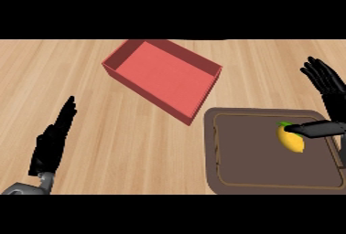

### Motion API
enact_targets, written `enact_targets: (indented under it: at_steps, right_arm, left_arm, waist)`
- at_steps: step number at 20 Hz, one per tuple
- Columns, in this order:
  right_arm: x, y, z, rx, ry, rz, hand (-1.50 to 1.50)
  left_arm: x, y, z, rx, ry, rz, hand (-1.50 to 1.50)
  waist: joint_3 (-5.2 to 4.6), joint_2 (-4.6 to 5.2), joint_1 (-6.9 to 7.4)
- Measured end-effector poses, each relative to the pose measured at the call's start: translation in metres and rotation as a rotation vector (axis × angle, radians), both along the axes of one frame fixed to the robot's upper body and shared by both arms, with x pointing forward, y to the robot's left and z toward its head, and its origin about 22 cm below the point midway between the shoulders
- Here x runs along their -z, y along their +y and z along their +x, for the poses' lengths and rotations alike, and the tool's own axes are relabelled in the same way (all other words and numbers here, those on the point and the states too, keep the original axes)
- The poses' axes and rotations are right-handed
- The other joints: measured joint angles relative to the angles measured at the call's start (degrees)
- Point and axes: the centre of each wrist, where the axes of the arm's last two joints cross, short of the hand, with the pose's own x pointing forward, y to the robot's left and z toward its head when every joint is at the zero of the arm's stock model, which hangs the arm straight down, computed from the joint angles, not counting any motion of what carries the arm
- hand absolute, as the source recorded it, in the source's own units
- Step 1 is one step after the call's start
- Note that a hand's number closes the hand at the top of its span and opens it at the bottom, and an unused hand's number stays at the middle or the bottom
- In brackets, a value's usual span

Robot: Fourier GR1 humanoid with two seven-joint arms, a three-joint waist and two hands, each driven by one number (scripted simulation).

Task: Pick the lemon from the tray and place it in the cardboard box

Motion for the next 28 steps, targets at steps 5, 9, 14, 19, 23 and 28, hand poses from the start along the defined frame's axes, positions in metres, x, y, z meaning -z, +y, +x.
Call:
enact_targets:
  at_steps: [5, 9, 14, 19, 23, 28]
  right_arm:
    - [-0.032, -0.037, 0.0, -0.052, 0.017, -0.33, -1.5]
    - [-0.061, -0.056, -0.002, -0.125, 0.099, -0.608, -1.5]
    - [-0.085, -0.056, -0.001, -0.243, 0.229, -0.888, -1.5]
    - [-0.084, -0.027, 0.0, -0.326, 0.322, -1.031, -1.5]
    - [-0.067, -0.013, -0.005, -0.317, 0.362, -1.072, -1.5]
    - [-0.051, 0.0, -0.009, -0.278, 0.391, -1.101, -1.5]
  left_arm:
    - [-0.001, 0.004, 0.003, -0.001, 0.0, 0.007, 0.0]
    - [-0.001, 0.004, 0.0, 0.009, 0.005, 0.009, 0.0]
    - [0.0, -0.003, 0.001, 0.011, 0.0, 0.01, 0.0]
    - [-0.005, -0.001, 0.0, 0.004, 0.004, 0.01, 0.0]
    - [-0.006, 0.004, -0.002, -0.003, 0.013, 0.011, 0.0]
    - [-0.001, 0.006, -0.006, -0.007, 0.009, 0.011, 0.0]
  waist:
    - [-0.11, -0.1, -0.1]
    - [-0.17, -0.2, 0.27]
    - [-0.19, -0.27, 0.16]
    - [-0.18, -0.44, -0.39]
    - [-0.17, -0.48, -0.7]
    - [-0.15, -0.46, -0.77]
